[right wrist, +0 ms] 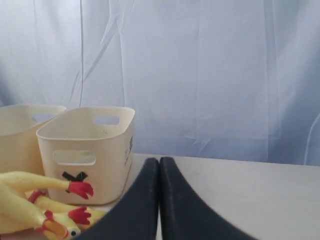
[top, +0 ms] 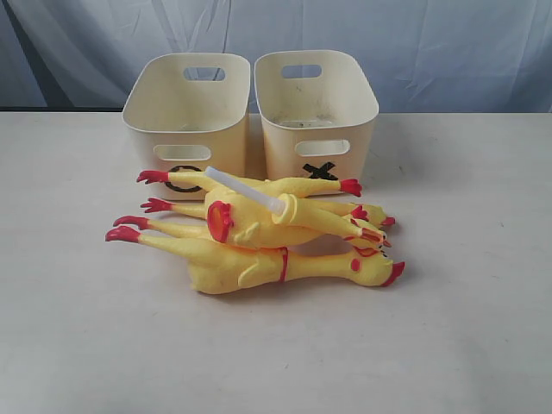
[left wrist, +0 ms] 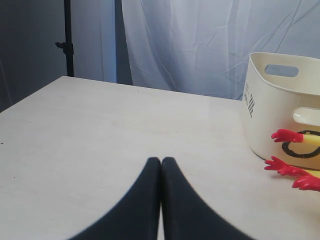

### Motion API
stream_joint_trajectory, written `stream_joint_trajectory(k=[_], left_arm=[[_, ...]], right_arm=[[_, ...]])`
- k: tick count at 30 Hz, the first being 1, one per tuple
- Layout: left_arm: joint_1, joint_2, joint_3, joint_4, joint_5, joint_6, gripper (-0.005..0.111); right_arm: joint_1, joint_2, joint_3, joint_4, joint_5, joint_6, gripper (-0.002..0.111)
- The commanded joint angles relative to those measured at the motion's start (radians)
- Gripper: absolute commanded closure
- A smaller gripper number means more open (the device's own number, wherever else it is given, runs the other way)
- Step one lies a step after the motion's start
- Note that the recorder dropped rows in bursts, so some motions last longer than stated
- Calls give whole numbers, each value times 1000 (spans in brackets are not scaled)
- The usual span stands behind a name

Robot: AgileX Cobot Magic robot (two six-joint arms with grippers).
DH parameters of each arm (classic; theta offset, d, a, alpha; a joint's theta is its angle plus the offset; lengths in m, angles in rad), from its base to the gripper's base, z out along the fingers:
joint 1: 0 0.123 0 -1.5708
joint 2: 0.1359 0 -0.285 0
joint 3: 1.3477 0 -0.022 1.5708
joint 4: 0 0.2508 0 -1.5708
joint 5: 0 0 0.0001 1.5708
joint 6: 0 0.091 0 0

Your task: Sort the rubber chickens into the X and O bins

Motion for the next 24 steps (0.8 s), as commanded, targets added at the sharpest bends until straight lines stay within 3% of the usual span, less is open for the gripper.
stream_joint_trajectory(k=[1,4,14,24], left_arm=[[-3,-5,3,4,1,0,107],[-3,-5,3,4,1,0,107],[-3,-5,3,4,1,0,107],[-3,-5,3,4,1,0,107]], right_arm=[[2,-5,1,164,-38,2,109],[2,-5,1,257,-20,2,109],[2,-5,1,270,2,2,109],[2,-5,1,460,-62,2,109]])
